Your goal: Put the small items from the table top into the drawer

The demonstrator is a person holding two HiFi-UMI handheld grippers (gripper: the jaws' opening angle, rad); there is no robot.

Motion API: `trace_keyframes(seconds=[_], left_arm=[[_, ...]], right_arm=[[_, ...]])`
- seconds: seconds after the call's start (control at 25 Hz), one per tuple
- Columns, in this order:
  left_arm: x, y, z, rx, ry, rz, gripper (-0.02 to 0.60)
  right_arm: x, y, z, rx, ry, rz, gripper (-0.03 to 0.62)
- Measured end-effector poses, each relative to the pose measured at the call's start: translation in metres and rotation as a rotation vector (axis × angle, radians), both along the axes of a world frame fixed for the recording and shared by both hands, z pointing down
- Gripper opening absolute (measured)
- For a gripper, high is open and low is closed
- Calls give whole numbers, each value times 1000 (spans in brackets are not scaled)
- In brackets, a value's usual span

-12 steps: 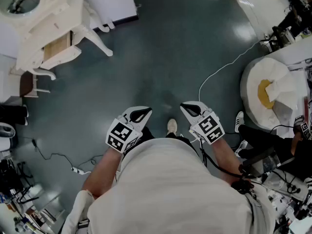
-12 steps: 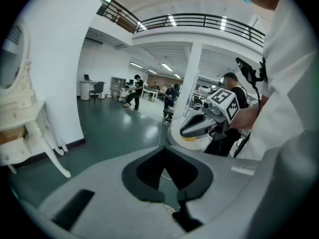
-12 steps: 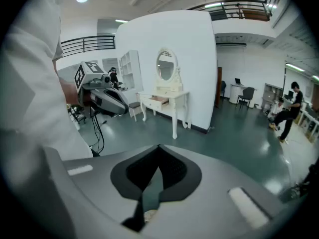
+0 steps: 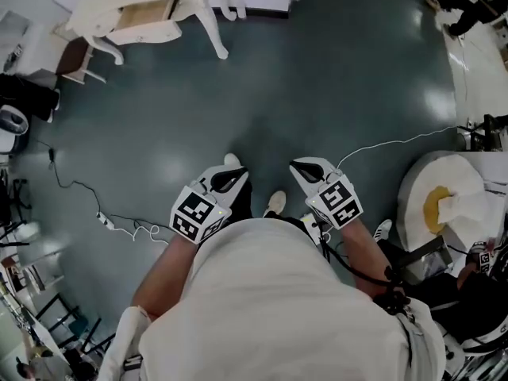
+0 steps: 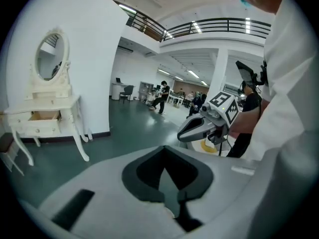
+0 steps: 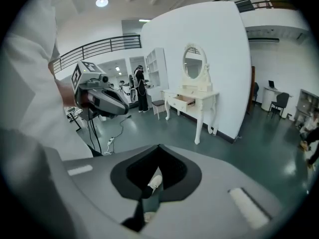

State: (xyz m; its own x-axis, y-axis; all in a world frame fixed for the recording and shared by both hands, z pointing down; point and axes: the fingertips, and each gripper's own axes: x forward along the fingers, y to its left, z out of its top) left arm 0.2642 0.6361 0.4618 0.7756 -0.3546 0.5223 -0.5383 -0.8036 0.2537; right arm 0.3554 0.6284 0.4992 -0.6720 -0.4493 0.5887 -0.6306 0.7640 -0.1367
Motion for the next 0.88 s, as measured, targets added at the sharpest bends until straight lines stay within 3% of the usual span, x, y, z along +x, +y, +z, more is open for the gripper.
trace_keyframes(seconds=[0.16, 0.36, 0.44, 0.64, 0.88], left_arm=[[-13, -23, 5, 2, 33, -16, 2], [-35, -85, 4, 15, 60, -5, 2], [-51, -122, -1, 29, 71, -6, 3], [-111, -190, -14, 48, 88, -20, 18], [-198, -270, 7, 16, 103, -149, 21]], right_arm=[[-21, -24, 4, -21, 23, -61, 0], [-45, -81, 3, -28, 58, -47, 5], [-62, -115, 0, -26, 70, -49, 58], [-121, -194, -16, -2, 91, -59, 49], [-199, -276, -8, -13, 104, -123, 34]])
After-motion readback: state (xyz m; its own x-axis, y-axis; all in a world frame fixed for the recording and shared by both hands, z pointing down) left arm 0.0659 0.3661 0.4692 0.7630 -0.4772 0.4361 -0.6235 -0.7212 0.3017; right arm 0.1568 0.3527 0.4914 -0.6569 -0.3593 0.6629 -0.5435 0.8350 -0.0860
